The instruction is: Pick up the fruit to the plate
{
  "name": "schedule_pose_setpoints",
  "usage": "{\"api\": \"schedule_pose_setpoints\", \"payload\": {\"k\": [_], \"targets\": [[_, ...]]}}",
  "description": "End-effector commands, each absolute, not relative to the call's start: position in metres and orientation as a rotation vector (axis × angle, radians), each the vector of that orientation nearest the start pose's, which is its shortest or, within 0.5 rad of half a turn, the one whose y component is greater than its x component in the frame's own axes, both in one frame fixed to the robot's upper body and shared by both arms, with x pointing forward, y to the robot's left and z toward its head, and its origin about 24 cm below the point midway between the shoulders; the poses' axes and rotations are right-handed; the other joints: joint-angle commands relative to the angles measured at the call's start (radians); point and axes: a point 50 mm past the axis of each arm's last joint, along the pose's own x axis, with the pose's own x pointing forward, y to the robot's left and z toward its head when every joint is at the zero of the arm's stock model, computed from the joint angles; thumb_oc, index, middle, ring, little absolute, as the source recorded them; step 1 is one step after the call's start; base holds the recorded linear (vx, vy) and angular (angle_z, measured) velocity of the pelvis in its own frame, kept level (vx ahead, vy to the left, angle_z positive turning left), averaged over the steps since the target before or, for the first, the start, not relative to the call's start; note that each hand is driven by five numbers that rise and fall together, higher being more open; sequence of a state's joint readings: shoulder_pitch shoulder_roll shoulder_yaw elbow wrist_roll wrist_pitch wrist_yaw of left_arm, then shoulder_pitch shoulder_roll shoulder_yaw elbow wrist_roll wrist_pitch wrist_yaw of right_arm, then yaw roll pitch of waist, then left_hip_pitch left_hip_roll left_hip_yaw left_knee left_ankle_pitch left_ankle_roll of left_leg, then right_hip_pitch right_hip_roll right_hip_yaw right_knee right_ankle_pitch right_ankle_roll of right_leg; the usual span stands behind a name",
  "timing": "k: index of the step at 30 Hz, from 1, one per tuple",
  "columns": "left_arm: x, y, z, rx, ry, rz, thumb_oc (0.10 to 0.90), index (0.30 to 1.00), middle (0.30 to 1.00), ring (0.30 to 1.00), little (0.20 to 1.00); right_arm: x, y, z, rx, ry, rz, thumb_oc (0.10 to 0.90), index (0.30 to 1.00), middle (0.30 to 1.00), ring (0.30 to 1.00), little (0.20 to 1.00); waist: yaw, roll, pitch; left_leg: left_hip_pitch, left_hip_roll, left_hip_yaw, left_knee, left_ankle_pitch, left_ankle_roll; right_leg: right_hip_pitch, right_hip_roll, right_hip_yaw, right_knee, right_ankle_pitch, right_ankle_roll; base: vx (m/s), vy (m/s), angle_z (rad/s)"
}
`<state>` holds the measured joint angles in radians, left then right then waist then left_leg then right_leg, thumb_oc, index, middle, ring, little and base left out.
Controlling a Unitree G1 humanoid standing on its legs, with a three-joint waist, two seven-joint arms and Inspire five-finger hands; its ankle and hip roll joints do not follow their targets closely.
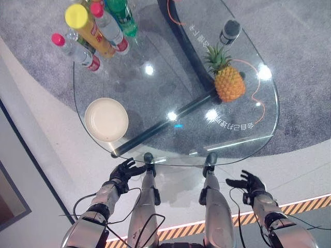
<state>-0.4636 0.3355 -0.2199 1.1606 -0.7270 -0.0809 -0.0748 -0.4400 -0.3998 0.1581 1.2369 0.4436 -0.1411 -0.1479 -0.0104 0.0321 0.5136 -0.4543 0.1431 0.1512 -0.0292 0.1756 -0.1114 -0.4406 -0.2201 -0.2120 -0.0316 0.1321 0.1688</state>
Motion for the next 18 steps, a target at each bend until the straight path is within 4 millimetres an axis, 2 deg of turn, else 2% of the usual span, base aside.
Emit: {"api": "schedule_pose_setpoints", "payload": {"k": [1, 8, 18], "targets": [[0.278, 0.276, -0.048, -0.282, 0.506, 0.392, 0.8, 0.9, 0.9, 0.9, 0.9, 0.253, -0.314, -0.049, -0.127, 0.561, -0.574, 0.8, 0.9, 0.9, 0.9, 0.9, -0.008, -0.025, 0.006, -0.145, 0.02, -0.078, 0.232, -0.101, -0.025, -0.193, -0.075, 0.066, 0.236, -0.007, 0.042, -0.03, -0.058, 0.14], [0.284, 0.292, -0.032, -0.294, 0.399, 0.521, 0.8, 0.9, 0.9, 0.9, 0.9, 0.26, -0.313, -0.04, -0.105, 0.487, -0.628, 0.8, 0.9, 0.9, 0.9, 0.9, 0.003, -0.033, 0.006, -0.256, 0.018, -0.116, 0.337, -0.135, -0.017, -0.303, -0.064, 0.077, 0.333, -0.036, 0.029, 0.01, -0.054, 0.14], [0.284, 0.292, -0.03, -0.261, 0.392, 0.52, 0.8, 0.9, 0.9, 0.9, 0.9, 0.267, -0.32, -0.029, -0.084, 0.435, -0.643, 0.8, 0.9, 0.9, 0.9, 0.9, 0.015, -0.038, 0.006, -0.288, 0.021, -0.125, 0.353, -0.143, -0.014, -0.331, -0.067, 0.057, 0.349, -0.041, 0.024, 0.02, -0.035, -0.01]]}}
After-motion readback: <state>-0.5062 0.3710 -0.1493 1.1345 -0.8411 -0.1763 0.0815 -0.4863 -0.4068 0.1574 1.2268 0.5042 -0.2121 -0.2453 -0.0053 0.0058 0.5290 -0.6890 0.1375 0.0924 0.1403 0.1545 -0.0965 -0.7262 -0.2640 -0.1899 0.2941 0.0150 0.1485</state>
